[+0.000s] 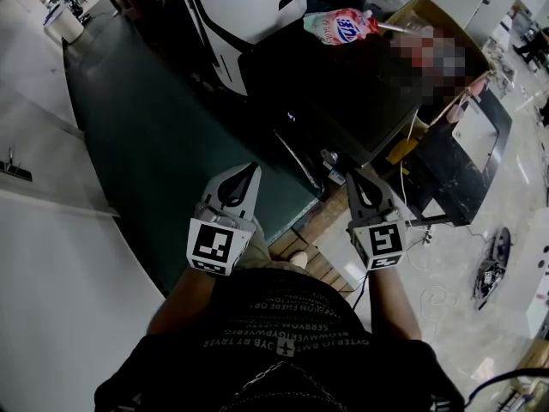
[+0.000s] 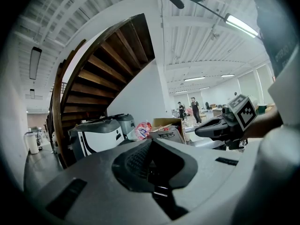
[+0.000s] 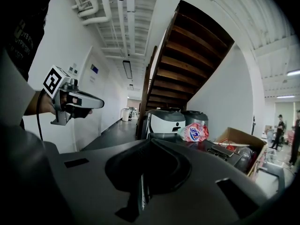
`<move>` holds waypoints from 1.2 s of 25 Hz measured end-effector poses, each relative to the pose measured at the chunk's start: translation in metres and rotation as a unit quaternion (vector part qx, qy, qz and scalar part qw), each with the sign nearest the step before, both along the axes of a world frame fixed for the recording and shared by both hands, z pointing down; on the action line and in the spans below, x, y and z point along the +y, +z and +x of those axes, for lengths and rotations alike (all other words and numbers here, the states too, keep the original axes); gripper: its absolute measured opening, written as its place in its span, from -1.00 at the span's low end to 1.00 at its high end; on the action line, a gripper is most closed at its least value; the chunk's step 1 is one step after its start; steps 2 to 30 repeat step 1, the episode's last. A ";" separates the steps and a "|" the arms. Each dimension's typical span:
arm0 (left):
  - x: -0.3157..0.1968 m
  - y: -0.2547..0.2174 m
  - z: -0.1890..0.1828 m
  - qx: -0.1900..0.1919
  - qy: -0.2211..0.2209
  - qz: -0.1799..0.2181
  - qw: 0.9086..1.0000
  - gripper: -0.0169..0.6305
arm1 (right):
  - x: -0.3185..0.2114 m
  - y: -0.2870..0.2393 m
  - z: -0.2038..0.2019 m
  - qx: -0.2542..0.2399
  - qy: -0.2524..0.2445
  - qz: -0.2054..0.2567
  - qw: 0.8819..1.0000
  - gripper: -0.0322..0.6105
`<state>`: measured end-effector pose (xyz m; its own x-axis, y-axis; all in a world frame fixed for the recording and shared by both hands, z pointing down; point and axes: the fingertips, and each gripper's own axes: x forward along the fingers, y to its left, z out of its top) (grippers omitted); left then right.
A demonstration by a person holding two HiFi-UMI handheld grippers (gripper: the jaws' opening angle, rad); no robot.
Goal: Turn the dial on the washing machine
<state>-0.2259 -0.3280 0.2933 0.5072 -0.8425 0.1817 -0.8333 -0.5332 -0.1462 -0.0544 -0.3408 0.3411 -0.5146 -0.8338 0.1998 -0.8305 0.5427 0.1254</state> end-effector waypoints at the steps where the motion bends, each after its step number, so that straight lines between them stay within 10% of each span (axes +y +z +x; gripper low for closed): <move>1: 0.001 -0.001 0.001 0.000 0.000 0.000 1.000 -0.93 | 0.000 -0.001 -0.001 0.004 -0.003 0.002 1.000 -0.91; 30: 0.001 -0.001 0.001 0.000 0.000 0.000 1.000 -0.93 | 0.000 -0.001 -0.001 0.004 -0.003 0.002 1.000 -0.91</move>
